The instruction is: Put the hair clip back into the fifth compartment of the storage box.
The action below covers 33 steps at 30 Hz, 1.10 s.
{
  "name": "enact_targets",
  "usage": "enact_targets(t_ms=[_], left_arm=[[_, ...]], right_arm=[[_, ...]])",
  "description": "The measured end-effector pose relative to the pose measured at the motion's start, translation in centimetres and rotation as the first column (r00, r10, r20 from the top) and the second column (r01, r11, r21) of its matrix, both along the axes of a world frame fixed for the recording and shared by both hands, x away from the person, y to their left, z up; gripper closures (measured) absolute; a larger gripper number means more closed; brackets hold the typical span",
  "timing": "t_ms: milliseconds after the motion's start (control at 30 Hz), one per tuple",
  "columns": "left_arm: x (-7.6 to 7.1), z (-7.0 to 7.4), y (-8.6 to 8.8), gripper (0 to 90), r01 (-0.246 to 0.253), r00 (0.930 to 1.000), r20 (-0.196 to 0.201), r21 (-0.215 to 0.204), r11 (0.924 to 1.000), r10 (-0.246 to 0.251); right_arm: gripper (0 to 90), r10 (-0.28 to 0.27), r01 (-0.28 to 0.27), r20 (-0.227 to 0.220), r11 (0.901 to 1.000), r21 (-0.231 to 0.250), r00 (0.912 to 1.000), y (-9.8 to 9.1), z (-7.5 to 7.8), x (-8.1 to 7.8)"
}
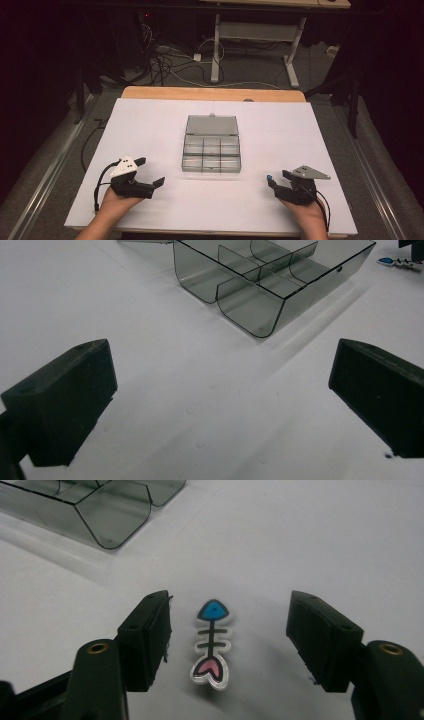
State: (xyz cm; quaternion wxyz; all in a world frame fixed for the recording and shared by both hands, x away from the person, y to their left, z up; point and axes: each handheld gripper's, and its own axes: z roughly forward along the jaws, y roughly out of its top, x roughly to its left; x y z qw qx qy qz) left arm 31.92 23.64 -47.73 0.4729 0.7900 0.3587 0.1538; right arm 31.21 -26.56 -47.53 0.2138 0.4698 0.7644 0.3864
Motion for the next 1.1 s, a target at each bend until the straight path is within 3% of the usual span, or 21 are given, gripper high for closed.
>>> enact_targets(t_ms=[167,400,700,767,967,1100], left_arm=[[0.1,-0.2,-0.3,0.0,0.005,0.9999,-0.015,0.016,0.9999,-0.005],[-0.1,-0.2,-0.3,0.0,0.002,1.0000,-0.009,0.022,0.9998,-0.002],[-0.3,-0.2,-0.5,0.0,0.008,0.9999,-0.007,0.023,0.9997,-0.007],[-0.4,-0.2,-0.6,0.0,0.011,0.9999,-0.007,0.029,0.9995,-0.011],[-0.8,-0.2,-0.4,0.0,0.005,1.0000,-0.003,0.024,0.9997,-0.005],[-0.6,-0.3,-0.4,0.0,0.007,0.9999,-0.009,0.019,0.9998,-0.007]], right_arm=[[44.8,0.004,-0.004,-0.009,0.9994,-0.036,1.0000,0.4,-0.1,-0.2],[47.0,0.011,-0.010,0.005,0.9983,-0.058,0.9999,0.9,0.2,-0.3],[47.2,0.020,-0.022,-0.037,0.9972,-0.071,0.9991,0.9,-0.2,-0.1],[49.4,0.012,-0.016,-0.039,0.9942,-0.107,0.9992,1.2,-0.3,-0.1],[59.7,0.031,-0.036,-0.042,0.9932,-0.111,0.9986,1.2,-0.2,-0.3],[61.7,0.039,-0.043,-0.040,0.9926,-0.114,0.9985,1.2,-0.2,-0.4]])
